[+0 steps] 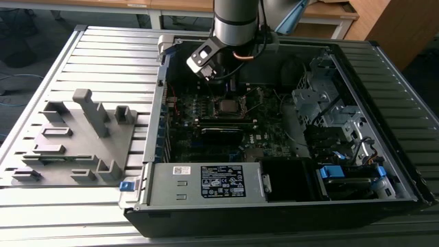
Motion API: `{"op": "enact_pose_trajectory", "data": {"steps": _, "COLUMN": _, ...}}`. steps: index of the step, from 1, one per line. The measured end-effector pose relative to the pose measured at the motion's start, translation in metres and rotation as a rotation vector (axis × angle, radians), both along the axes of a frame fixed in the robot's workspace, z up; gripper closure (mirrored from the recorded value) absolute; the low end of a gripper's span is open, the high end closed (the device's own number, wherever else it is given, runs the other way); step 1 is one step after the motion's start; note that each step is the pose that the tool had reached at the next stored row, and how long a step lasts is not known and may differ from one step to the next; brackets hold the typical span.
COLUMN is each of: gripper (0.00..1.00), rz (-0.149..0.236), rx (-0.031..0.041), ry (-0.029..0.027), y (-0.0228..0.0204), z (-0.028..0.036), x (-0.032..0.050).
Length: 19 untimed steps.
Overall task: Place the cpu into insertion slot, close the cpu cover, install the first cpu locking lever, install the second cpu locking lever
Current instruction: 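Close the cpu cover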
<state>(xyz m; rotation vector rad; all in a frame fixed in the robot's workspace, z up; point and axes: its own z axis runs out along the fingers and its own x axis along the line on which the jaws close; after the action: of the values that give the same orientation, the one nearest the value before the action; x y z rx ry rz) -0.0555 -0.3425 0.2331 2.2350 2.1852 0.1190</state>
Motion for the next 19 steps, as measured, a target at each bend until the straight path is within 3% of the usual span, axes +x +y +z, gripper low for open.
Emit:
{"op": "enact_pose_trajectory", "data": {"steps": 15, "gripper": 0.89, "rz": 0.0, "rx": 0.0, "ry": 0.0, "y": 0.0, "z": 0.0158, "x": 0.0}}
{"op": "enact_pose_trajectory", "data": {"steps": 19, "gripper": 0.89, "rz": 0.0, "rx": 0.0004, "ry": -0.0002, "y": 0.0, "z": 0.0168, "x": 0.0}}
